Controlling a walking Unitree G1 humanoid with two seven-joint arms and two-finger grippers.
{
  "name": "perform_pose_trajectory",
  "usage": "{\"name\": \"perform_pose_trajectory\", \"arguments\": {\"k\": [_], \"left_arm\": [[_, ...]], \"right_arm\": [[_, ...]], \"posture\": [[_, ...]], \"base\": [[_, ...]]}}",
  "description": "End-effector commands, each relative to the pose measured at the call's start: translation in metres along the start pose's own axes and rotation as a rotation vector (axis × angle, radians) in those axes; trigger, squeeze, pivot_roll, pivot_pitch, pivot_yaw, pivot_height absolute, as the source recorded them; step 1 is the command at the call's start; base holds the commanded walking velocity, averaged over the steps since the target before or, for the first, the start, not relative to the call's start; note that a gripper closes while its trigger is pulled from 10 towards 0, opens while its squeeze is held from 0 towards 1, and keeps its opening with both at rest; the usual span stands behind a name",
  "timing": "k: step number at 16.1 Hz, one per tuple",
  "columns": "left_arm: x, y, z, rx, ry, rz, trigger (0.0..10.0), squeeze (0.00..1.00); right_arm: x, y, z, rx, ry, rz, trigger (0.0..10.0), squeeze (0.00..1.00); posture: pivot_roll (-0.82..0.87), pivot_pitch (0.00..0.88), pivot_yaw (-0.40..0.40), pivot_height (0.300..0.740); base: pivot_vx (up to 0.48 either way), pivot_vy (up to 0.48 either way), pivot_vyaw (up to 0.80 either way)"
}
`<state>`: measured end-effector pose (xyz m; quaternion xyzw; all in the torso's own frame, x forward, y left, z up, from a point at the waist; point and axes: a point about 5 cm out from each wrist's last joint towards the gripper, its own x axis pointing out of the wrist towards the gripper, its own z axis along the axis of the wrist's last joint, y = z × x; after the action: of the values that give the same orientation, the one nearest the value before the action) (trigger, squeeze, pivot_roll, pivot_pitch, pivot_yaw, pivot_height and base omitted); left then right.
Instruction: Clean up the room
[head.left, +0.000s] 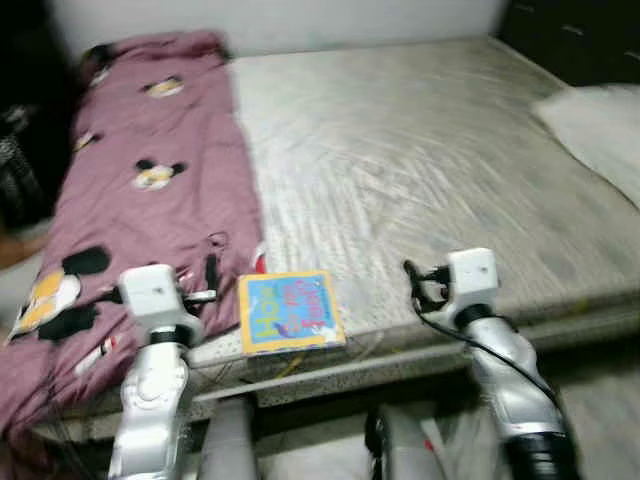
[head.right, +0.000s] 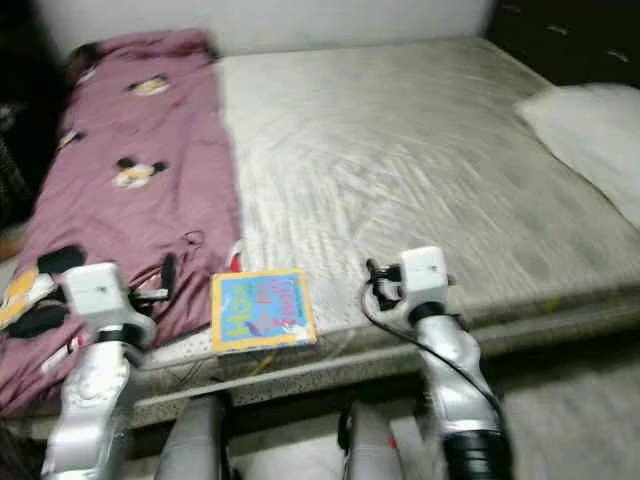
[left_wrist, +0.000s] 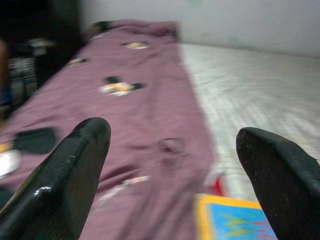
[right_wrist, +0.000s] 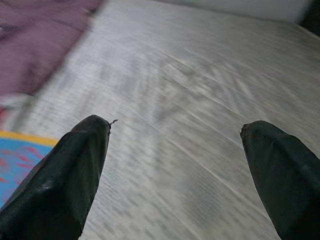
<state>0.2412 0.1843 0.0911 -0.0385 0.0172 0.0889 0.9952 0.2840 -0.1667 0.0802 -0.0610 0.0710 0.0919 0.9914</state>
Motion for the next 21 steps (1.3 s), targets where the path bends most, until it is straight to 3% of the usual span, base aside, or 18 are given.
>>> {"name": "perform_pose_trajectory", "arguments": {"k": [1, 3, 7, 12, 18, 21], "left_arm": [[0.0, 0.004, -0.002, 0.01, 0.018, 0.016, 10.0, 0.0], [0.001, 0.005, -0.003, 0.002, 0.027, 0.033, 10.0, 0.0], [0.009, 0.004, -0.001, -0.005, 0.021, 0.048, 10.0, 0.0], [0.018, 0.005, -0.001, -0.01, 0.021, 0.068, 10.0, 0.0], [0.025, 0.003, -0.01, -0.01, 0.081, 0.066, 10.0, 0.0], [0.031, 0.003, -0.01, -0.016, 0.079, 0.044, 10.0, 0.0]], "right_arm": [[0.001, 0.006, 0.002, -0.001, -0.009, 0.028, 10.0, 0.0], [0.002, 0.006, 0.001, 0.001, -0.003, 0.032, 10.0, 0.0], [0.002, 0.007, 0.0, -0.015, 0.001, 0.046, 10.0, 0.0], [0.001, 0.006, -0.001, -0.017, 0.015, 0.042, 10.0, 0.0], [0.0, 0.003, -0.001, 0.001, 0.015, 0.03, 10.0, 0.0], [-0.001, -0.002, 0.0, 0.001, 0.013, 0.003, 10.0, 0.0]], "posture": [[-0.03, 0.0, 0.011, 0.604], [-0.03, 0.0, 0.01, 0.604], [-0.03, 0.0, 0.008, 0.604], [-0.04, 0.0, 0.005, 0.604], [-0.05, 0.0, 0.006, 0.541], [-0.06, 0.0, 0.005, 0.541]], "base": [[0.0, 0.0, 0.0], [0.0, 0.0, 0.0], [0.0, 0.0, 0.8], [0.0, 0.0, 0.0], [0.0, 0.0, 0.0], [0.0, 0.0, 0.0]]}}
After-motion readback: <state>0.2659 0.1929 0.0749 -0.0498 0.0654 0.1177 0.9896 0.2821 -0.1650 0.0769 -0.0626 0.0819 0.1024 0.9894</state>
